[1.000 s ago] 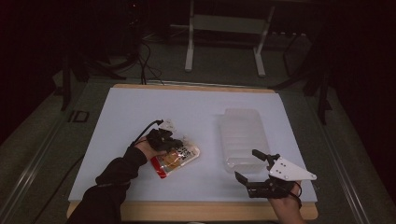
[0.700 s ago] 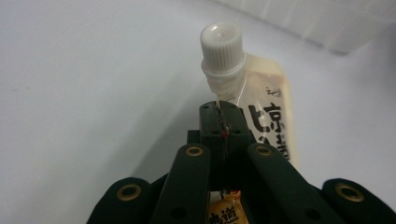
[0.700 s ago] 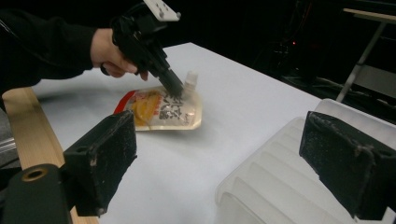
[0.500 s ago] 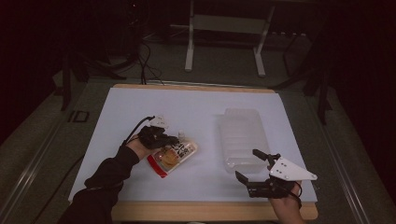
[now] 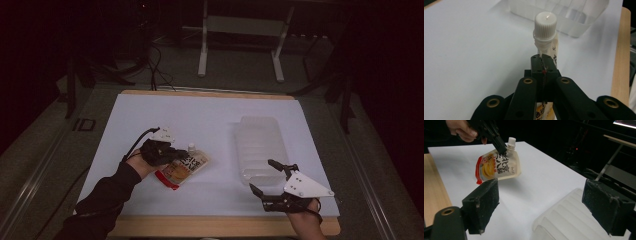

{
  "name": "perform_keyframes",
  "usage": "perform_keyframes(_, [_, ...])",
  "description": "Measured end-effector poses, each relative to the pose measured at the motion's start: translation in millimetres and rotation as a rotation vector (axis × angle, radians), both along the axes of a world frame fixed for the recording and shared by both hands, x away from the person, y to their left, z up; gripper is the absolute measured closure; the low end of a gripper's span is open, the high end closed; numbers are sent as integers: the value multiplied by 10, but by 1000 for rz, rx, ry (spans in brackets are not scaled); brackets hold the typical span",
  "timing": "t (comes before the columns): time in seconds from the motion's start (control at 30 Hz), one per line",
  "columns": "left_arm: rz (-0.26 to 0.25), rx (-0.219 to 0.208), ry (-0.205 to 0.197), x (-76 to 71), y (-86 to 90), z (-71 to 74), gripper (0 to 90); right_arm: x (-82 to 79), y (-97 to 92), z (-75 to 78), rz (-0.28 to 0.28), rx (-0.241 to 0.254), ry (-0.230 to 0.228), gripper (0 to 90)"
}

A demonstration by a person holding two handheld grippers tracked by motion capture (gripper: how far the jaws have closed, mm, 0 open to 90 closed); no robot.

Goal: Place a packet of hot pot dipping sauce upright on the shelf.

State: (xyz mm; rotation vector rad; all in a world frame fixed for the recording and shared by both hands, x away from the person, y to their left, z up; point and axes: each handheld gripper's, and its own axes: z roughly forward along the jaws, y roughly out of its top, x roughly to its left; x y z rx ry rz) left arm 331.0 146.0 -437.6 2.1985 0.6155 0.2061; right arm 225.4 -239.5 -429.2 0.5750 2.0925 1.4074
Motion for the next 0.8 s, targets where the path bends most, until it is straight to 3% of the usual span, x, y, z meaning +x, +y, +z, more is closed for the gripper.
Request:
perform_keyframes(0.17, [-2,-33,8,-82,19,54,900,3,-3,0,3,0,8,150])
perform_keyframes(0.23, [-7,-65,0,-152,45,88,900,11,-10,2,6,6,14,158])
perform_keyframes(0.47, [8,-110,-31,-249,38,159,900,41,-15,5,22,11,29,144])
perform_keyframes(0.53, [10,-134,-43,-267,26,199,900,46,-5,13,25,0,18,134])
perform_keyframes(0.63, [9,-174,-59,-294,0,269,900,71,-5,52,46,24,30,127])
perform_keyframes(0.73, [12,-223,-75,-325,-43,339,900,109,-4,147,88,47,78,118])
perform_keyframes(0.8, [25,-252,-89,-343,-63,375,900,134,4,192,88,57,82,115])
